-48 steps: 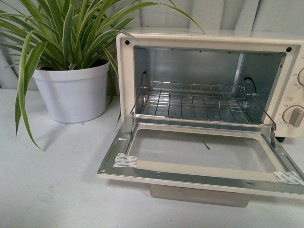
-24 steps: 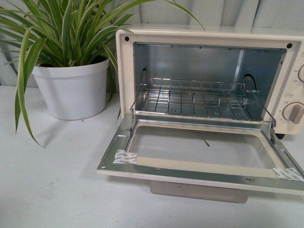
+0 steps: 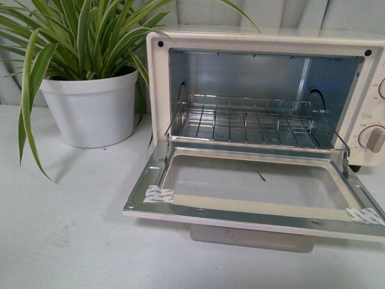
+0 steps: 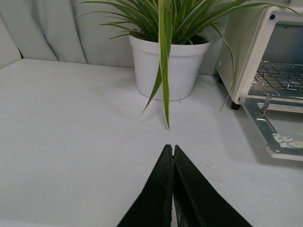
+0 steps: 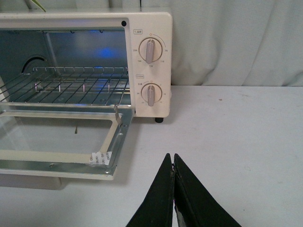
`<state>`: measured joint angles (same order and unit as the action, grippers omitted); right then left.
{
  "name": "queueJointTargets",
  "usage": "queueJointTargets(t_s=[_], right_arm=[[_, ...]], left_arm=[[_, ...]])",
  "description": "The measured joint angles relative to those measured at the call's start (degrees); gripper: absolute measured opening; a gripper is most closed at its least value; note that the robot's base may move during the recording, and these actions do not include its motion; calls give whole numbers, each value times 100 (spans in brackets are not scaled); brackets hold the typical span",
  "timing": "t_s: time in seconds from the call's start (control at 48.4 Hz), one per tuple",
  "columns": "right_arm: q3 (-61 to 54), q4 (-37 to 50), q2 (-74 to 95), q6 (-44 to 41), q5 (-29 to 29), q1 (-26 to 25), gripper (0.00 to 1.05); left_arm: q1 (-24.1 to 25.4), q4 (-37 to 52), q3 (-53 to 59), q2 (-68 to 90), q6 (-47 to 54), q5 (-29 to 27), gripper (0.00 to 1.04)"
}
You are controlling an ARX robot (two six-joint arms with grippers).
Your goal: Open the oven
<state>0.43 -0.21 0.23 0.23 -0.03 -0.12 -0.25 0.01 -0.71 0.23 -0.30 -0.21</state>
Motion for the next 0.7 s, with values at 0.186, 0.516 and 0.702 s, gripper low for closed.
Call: queueJointTargets(t_s=[0.186,0.516,0.702], right_arm=[[0,0,0,-7,-2,0,30],[0,0,0,-2,-2,0,97],[0,0,0,-4,-2,0,95]], left_arm=[[0,0,0,0,0,0,38],[0,0,0,0,4,0,98],[0,0,0,0,4,0,98]])
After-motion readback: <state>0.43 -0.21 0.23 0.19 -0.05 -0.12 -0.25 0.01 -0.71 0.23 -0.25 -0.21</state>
